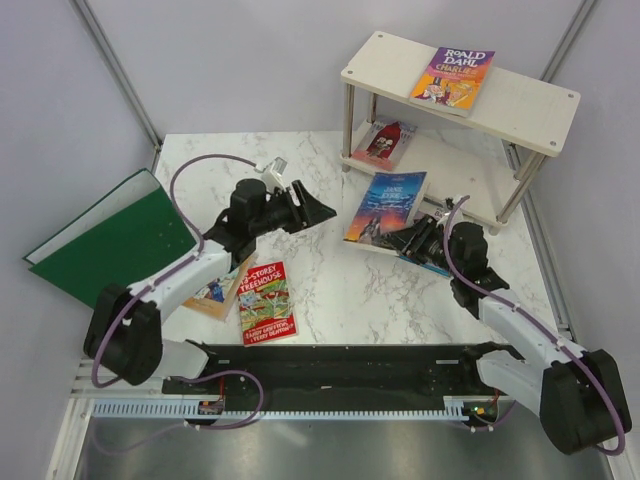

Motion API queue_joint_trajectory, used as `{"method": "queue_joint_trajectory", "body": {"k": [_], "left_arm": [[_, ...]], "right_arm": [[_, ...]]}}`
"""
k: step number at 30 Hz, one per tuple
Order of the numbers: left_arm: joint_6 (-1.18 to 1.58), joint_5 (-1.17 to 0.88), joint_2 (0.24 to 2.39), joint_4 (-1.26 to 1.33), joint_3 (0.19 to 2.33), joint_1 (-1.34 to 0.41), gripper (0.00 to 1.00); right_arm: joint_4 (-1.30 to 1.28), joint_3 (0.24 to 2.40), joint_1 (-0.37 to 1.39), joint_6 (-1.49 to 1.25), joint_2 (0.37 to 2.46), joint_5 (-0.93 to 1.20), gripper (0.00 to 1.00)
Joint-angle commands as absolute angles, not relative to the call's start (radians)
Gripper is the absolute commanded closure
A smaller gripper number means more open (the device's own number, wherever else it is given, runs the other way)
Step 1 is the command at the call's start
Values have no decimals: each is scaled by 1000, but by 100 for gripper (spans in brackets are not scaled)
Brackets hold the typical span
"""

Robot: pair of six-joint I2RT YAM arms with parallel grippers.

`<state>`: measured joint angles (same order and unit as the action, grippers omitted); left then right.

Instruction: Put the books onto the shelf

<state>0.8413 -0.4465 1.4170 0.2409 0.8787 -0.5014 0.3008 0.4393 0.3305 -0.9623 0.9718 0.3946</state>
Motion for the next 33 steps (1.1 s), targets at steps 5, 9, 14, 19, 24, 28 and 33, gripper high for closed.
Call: {"method": "queue_joint_trajectory", "body": {"k": [5, 9, 14, 19, 24, 28, 33], "left_arm": [[627, -173, 1139, -87, 917, -497, 24], [617, -189, 1082, -117, 884, -497, 24], [632, -193, 1049, -120, 825, -495, 24], [637, -207, 1063, -112, 805, -495, 24], [632, -224, 1075, -104, 799, -495, 24], [623, -236, 1065, -104, 785, -495, 24], [617, -245, 1054, -109, 765, -495, 24]], "right_arm": [[420, 603, 219, -891, 1069, 339, 100], [426, 637, 196, -874, 1101, 348, 100], [436, 687, 192, -873, 1109, 383, 100], [378, 745, 189, -824, 1086, 376, 100], [396, 747, 170, -799, 1121, 338, 100], [452, 752, 146, -815, 1170, 328, 100], [443, 782, 92, -827, 1242, 308, 100]]}}
